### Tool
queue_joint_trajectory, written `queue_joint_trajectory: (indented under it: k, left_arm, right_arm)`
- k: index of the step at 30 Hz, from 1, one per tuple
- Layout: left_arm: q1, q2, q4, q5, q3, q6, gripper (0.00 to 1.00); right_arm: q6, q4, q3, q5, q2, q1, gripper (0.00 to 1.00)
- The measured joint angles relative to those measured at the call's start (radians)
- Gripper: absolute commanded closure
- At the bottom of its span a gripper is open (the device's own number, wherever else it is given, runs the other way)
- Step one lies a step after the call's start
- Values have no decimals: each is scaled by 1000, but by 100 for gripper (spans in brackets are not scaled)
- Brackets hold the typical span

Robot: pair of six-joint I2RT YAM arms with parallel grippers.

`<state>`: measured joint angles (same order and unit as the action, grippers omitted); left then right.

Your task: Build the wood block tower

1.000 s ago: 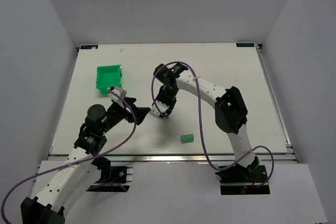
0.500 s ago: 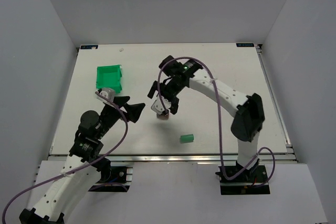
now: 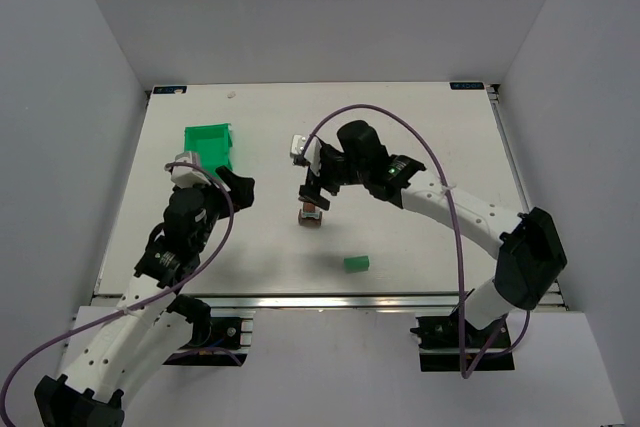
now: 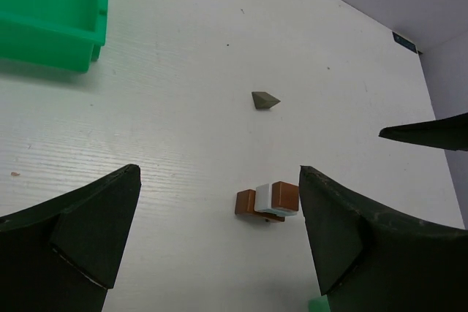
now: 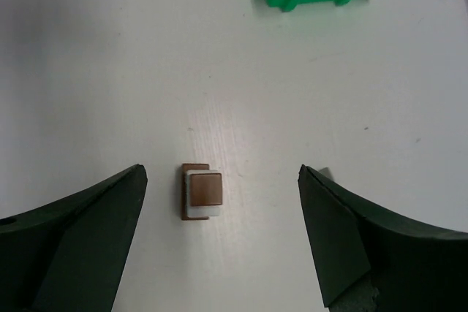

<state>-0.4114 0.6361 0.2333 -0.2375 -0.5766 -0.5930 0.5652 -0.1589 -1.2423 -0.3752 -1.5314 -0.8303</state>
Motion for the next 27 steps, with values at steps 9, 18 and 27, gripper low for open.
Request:
queue_joint_trajectory:
  k: [9, 18, 27]
  left_arm:
    - [0, -2, 5, -21, 6, 2, 2]
    - [0, 14, -31, -21, 23, 27, 2]
    - [3, 58, -32, -18, 23, 52, 2]
  right_arm:
    - [-227, -101, -93, 76, -189, 0, 11]
    - [-183, -134, -93, 112, -237, 0, 17]
    - [-133, -129, -88, 113, -245, 0, 21]
